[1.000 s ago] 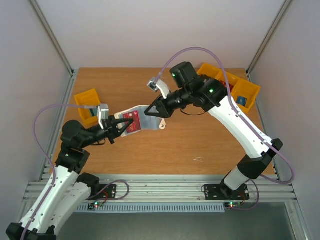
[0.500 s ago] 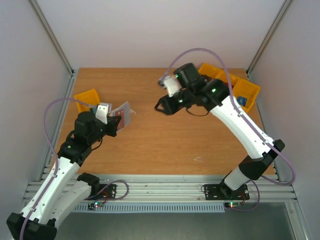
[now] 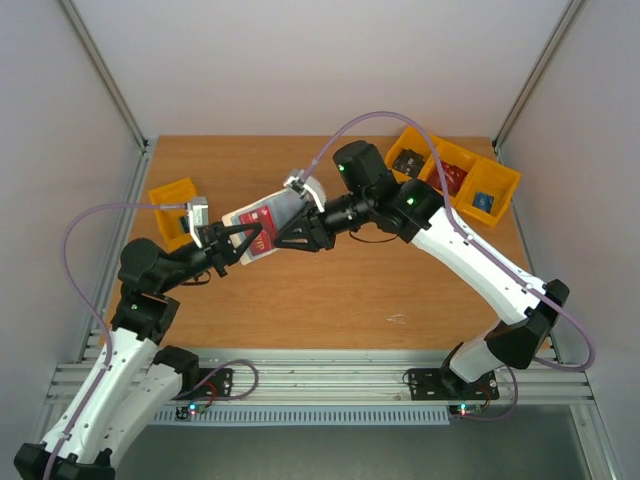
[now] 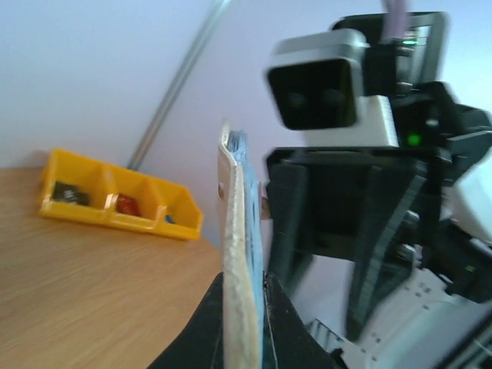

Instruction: Take the credit cards out of the card holder

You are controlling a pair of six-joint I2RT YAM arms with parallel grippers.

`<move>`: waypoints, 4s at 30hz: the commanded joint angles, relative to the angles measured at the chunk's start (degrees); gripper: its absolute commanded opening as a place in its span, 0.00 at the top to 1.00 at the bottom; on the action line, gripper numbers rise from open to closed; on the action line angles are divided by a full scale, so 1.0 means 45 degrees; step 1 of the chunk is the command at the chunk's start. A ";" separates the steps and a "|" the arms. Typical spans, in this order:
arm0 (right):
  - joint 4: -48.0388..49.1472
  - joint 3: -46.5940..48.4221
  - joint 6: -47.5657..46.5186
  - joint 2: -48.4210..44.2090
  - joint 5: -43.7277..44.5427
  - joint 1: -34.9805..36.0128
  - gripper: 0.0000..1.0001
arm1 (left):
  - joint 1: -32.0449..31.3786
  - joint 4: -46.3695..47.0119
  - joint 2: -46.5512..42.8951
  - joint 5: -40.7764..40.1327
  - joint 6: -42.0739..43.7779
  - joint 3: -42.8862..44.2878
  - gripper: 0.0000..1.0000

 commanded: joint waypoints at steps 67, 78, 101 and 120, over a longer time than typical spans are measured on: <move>-0.0058 0.0238 -0.0274 -0.0315 0.2050 0.0120 0.87 | -0.0014 0.3080 0.0256 0.2819 -0.0934 0.0140 1.00; 0.0243 0.0977 -0.0304 0.0393 0.1228 0.0618 0.80 | -0.0076 0.3158 0.0341 0.2878 -0.0890 0.0143 1.00; 0.1507 -0.0061 0.0806 -0.0522 -0.0949 0.0197 0.99 | -0.0086 0.2773 0.0264 0.2522 -0.0837 -0.0099 0.87; -0.1546 0.1550 -0.0568 -0.0517 -0.1701 -0.1131 0.99 | -0.0072 0.2588 0.0475 0.2883 -0.0652 -0.0066 0.96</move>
